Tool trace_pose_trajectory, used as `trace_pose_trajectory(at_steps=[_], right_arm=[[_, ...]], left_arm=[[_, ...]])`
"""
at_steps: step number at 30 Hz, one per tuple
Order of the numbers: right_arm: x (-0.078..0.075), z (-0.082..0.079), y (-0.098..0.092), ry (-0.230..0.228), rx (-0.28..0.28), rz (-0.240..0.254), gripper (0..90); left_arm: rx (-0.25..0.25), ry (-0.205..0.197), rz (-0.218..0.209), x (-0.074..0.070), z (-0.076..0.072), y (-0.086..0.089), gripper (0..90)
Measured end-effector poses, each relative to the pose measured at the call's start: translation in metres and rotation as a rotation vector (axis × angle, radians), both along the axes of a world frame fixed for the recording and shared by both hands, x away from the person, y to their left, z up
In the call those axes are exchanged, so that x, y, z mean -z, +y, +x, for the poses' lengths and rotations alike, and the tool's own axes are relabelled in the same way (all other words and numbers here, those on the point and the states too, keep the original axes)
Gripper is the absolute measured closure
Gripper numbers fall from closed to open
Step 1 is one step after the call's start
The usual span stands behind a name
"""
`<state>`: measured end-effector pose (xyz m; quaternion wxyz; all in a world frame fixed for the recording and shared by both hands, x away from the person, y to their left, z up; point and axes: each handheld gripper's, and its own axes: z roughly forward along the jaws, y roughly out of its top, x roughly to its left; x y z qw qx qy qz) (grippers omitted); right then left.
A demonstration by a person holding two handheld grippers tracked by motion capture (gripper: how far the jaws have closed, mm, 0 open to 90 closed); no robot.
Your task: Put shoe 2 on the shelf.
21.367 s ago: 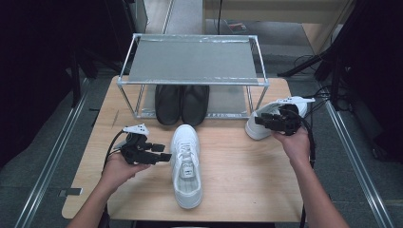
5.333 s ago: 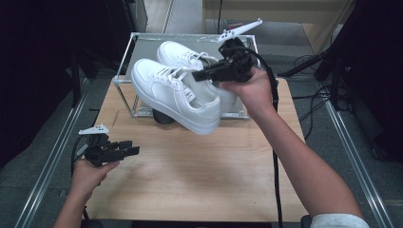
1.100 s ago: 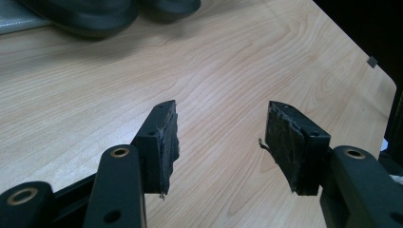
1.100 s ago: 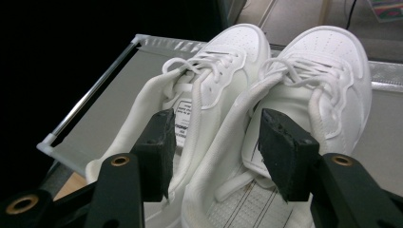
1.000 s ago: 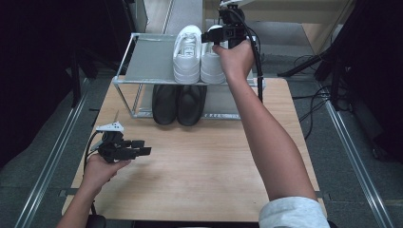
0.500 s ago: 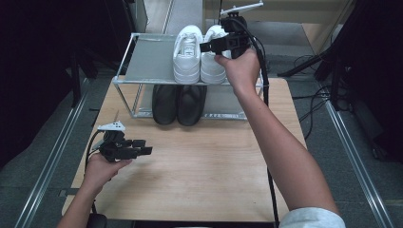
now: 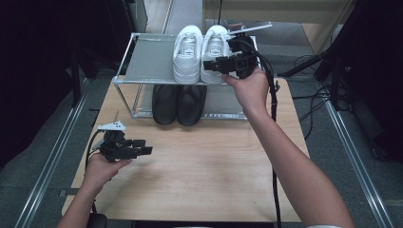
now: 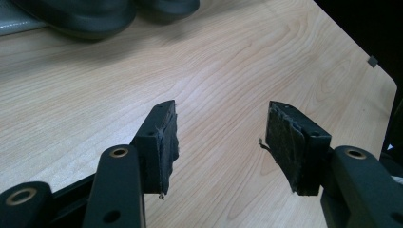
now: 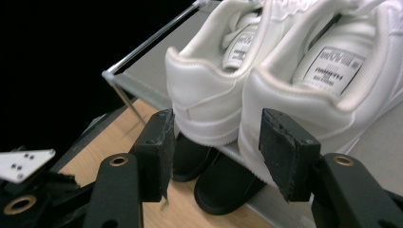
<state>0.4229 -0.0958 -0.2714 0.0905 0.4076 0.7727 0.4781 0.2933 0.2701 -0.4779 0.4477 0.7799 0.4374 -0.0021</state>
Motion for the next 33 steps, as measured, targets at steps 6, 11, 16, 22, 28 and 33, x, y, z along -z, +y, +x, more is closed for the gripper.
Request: trace_pose_trajectory(at_steps=[6, 11, 16, 22, 28, 33], right_arm=[[0.015, -0.017, -0.008, -0.02, -0.049, -0.01, 48.9], [0.031, -0.029, -0.013, -0.022, -0.081, 0.0, 47.1], [0.048, -0.043, -0.016, -0.034, -0.111, 0.007, 46.1], [0.07, -0.058, -0.019, -0.013, -0.14, 0.014, 45.6], [0.091, -0.069, -0.024, 0.021, -0.151, 0.049, 45.6], [0.108, -0.077, -0.028, 0.035, -0.163, 0.055, 44.7]], left_arm=[[-0.002, 0.002, -0.001, 0.0, 0.0, 0.0, 44.8], [-0.002, 0.003, -0.001, 0.0, 0.0, -0.001, 44.8], [-0.005, 0.004, 0.001, 0.0, 0.0, -0.001, 44.7], [-0.002, 0.005, 0.003, 0.001, 0.0, -0.001, 44.7], [-0.003, 0.005, 0.004, 0.001, 0.0, -0.001, 44.7], [0.0, 0.008, 0.007, 0.001, 0.0, -0.002, 44.7]])
